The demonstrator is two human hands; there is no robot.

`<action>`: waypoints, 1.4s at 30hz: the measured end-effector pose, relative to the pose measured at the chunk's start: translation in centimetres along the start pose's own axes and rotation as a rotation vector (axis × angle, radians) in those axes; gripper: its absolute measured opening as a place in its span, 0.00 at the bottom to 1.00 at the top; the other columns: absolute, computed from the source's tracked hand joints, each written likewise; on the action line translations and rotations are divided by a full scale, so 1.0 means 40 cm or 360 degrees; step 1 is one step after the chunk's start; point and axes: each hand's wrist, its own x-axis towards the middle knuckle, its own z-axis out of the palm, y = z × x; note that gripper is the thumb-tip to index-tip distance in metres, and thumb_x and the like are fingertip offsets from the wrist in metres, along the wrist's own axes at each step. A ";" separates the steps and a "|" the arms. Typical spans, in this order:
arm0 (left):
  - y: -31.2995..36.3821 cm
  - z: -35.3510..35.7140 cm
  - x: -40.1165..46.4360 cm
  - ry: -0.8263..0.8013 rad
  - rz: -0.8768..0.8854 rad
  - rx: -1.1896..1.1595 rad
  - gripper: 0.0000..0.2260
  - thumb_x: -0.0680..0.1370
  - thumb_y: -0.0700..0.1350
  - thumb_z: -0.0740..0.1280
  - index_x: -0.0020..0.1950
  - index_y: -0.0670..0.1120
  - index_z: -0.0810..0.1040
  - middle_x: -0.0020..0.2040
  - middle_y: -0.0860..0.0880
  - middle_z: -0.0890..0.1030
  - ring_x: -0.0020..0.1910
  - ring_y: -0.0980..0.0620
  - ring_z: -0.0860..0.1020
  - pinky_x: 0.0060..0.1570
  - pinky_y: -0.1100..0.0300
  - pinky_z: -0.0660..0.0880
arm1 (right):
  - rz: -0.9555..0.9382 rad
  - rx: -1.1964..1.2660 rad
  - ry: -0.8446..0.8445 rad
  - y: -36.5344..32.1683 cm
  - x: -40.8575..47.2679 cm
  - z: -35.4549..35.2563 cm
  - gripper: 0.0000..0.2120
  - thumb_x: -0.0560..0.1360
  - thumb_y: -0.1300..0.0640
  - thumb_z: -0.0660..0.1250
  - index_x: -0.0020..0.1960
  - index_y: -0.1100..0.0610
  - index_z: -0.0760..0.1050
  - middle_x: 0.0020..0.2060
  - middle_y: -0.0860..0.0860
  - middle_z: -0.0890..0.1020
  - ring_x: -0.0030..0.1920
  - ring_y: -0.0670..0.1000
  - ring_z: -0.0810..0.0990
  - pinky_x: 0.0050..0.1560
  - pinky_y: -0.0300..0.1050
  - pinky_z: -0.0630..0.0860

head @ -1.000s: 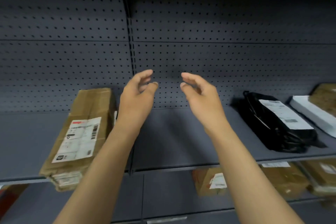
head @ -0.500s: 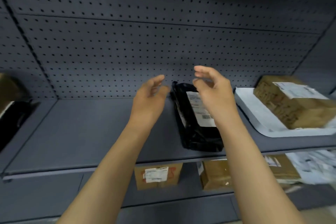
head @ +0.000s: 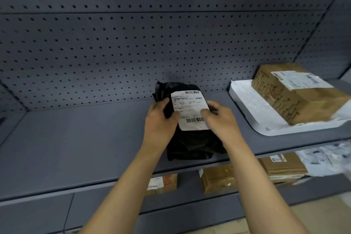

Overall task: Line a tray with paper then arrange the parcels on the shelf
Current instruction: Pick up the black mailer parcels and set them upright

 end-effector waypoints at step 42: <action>-0.401 -0.939 -0.120 0.0383 -0.0352 0.0262 0.25 0.81 0.35 0.60 0.78 0.48 0.68 0.62 0.47 0.80 0.54 0.47 0.78 0.45 0.62 0.75 | -0.0304 0.0125 -0.0571 -0.412 -0.362 0.900 0.17 0.77 0.61 0.63 0.50 0.39 0.79 0.37 0.33 0.83 0.38 0.36 0.82 0.40 0.36 0.79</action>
